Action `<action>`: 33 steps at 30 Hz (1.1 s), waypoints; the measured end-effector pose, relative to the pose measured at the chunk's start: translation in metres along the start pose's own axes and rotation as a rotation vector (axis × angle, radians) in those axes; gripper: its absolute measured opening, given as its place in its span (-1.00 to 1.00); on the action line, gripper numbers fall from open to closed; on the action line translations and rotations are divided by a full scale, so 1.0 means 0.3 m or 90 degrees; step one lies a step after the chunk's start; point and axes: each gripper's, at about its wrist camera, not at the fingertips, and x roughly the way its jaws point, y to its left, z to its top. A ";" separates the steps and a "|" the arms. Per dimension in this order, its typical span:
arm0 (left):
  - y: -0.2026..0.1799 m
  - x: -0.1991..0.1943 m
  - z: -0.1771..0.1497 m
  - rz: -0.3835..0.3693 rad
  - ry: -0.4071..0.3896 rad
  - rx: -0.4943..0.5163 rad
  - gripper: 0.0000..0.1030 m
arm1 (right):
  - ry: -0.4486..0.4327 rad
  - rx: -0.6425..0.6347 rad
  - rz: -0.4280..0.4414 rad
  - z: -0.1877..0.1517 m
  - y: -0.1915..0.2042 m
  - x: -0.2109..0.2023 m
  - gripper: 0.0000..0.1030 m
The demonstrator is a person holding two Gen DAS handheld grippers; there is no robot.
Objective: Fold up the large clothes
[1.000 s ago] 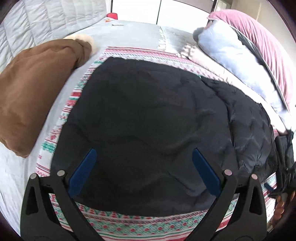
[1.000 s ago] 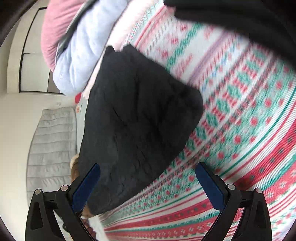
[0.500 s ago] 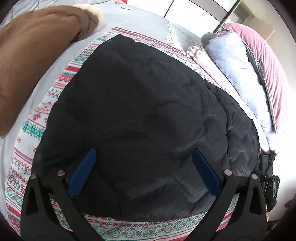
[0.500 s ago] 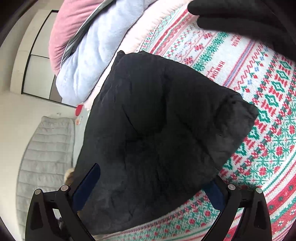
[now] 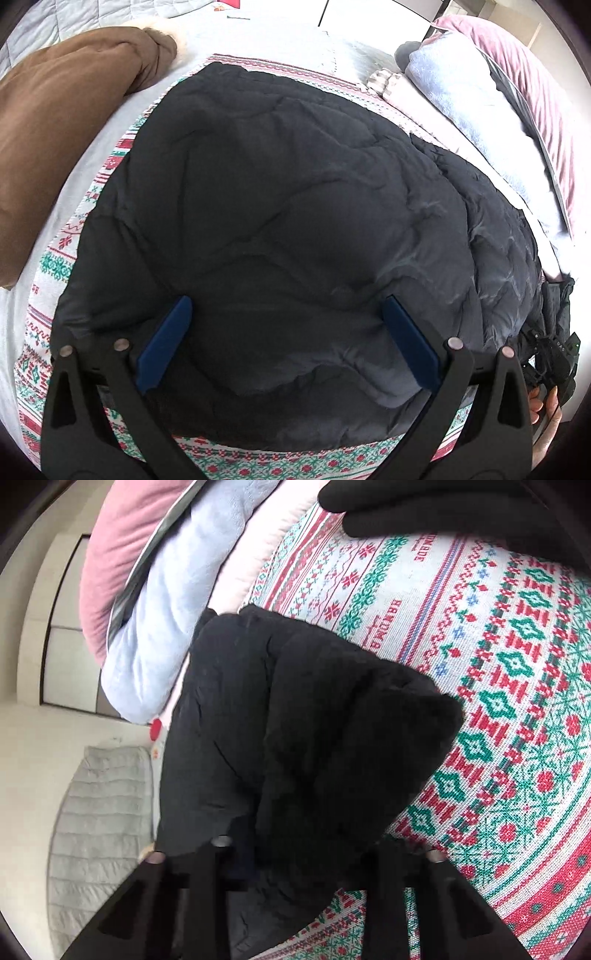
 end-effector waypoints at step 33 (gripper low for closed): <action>0.054 -0.007 0.023 -0.035 0.030 -0.026 1.00 | -0.380 -0.571 -0.142 -0.262 0.536 -0.295 -0.81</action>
